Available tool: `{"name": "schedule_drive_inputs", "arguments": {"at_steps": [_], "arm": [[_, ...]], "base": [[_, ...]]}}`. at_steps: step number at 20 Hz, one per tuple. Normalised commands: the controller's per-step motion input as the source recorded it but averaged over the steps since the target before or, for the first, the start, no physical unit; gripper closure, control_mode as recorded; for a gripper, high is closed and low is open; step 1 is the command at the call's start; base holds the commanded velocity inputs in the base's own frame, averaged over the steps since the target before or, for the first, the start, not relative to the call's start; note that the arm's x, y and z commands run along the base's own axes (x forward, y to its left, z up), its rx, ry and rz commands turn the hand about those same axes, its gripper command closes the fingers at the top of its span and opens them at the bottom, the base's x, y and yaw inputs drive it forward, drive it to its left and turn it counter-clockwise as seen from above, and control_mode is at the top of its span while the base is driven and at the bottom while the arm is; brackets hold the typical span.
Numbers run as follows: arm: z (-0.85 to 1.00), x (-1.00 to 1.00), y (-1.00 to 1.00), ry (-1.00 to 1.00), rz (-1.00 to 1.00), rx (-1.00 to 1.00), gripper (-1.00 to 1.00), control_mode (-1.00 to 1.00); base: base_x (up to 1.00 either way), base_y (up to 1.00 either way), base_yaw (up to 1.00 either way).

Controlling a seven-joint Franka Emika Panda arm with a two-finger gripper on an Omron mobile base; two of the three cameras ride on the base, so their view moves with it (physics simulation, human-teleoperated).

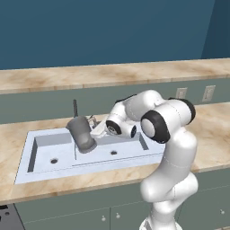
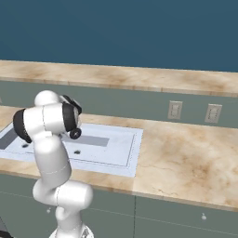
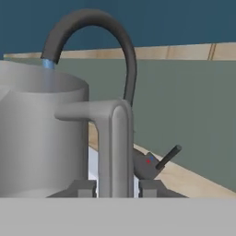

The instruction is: Turn on the sink faucet and place the jug under the water for a few seconds to fill it up.

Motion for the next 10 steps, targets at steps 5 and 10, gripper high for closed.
{"name": "schedule_drive_inputs", "arguments": {"at_steps": [5, 10], "arm": [[-0.1, 0.07, 0.01, 0.0, -0.07, 0.0, 1.0, -1.0], [0.0, 0.06, 0.0, 0.0, -0.07, 0.0, 1.0, -1.0]], "base": [[0.0, 0.0, 0.0], [0.0, 0.0, 0.0]]}}
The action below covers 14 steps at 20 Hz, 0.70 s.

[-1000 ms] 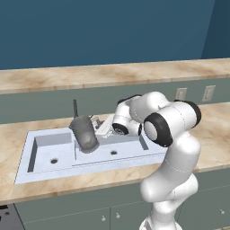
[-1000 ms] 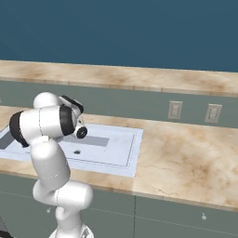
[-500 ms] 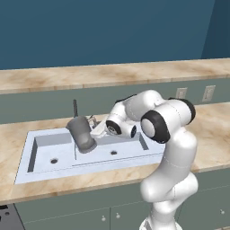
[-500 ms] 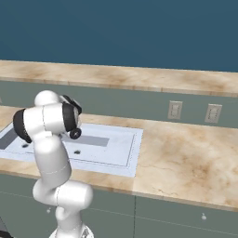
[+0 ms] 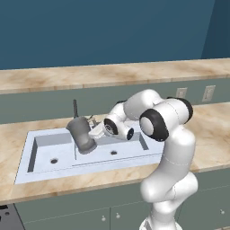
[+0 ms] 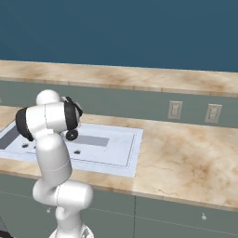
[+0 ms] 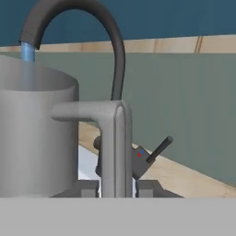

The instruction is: Turn on the sink faucet and place the jug under the water for a few seconds to fill it up.

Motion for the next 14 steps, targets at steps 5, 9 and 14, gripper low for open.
{"name": "schedule_drive_inputs", "arguments": {"at_steps": [5, 9, 14], "arm": [[0.0, 0.14, 0.0, 0.0, -0.08, 0.0, 1.0, -1.0], [0.0, 0.23, 0.0, 0.0, -0.08, 0.0, 1.0, -1.0], [-0.01, 0.18, 0.0, 0.0, -0.07, 0.0, 1.0, -1.0]], "base": [[0.0, 0.0, 0.0], [0.0, 0.0, 0.0], [0.0, 0.0, 0.0]]}}
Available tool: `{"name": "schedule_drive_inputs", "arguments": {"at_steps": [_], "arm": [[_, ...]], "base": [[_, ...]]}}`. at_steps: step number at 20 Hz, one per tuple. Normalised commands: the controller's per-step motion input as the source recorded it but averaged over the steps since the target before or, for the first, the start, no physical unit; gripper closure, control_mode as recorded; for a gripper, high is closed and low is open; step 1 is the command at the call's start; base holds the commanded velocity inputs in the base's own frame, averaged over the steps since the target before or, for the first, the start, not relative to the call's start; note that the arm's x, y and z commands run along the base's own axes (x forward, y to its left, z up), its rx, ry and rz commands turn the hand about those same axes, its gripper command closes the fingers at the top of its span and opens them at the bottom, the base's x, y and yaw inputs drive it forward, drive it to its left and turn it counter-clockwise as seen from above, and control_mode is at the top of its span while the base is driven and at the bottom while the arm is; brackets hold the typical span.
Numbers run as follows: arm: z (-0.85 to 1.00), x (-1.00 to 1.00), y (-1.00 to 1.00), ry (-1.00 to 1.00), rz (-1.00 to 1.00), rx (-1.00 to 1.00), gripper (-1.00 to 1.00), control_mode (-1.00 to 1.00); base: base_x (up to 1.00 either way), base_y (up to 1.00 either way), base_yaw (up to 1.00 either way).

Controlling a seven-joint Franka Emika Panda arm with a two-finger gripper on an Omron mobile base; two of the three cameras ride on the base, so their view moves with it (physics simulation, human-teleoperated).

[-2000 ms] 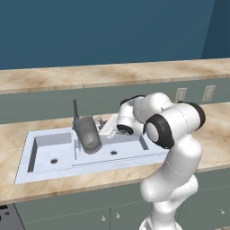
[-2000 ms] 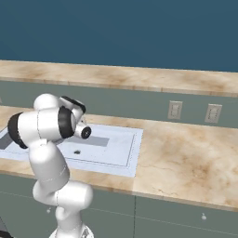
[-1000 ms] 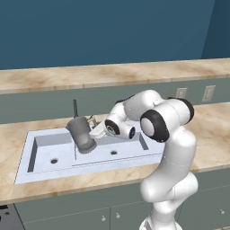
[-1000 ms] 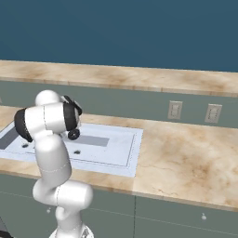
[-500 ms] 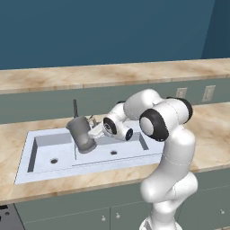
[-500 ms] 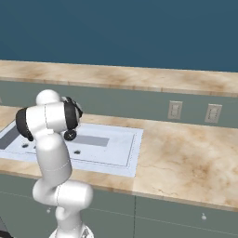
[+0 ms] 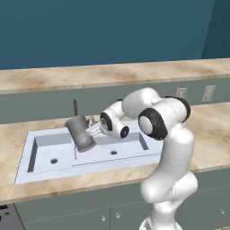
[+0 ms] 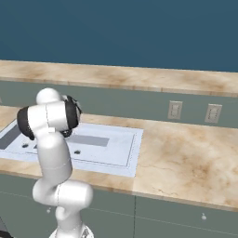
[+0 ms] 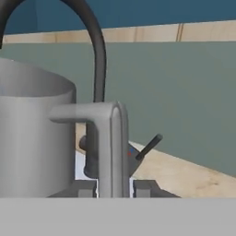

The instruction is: Turn on the sink faucet and place the jug under the water for a few seconds to fill it up.

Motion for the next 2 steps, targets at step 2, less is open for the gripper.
{"name": "schedule_drive_inputs", "arguments": {"at_steps": [2], "arm": [[-0.1, 0.01, 0.0, 0.0, -0.08, 0.0, 1.0, -1.0]], "base": [[0.0, 0.0, 0.0]]}}
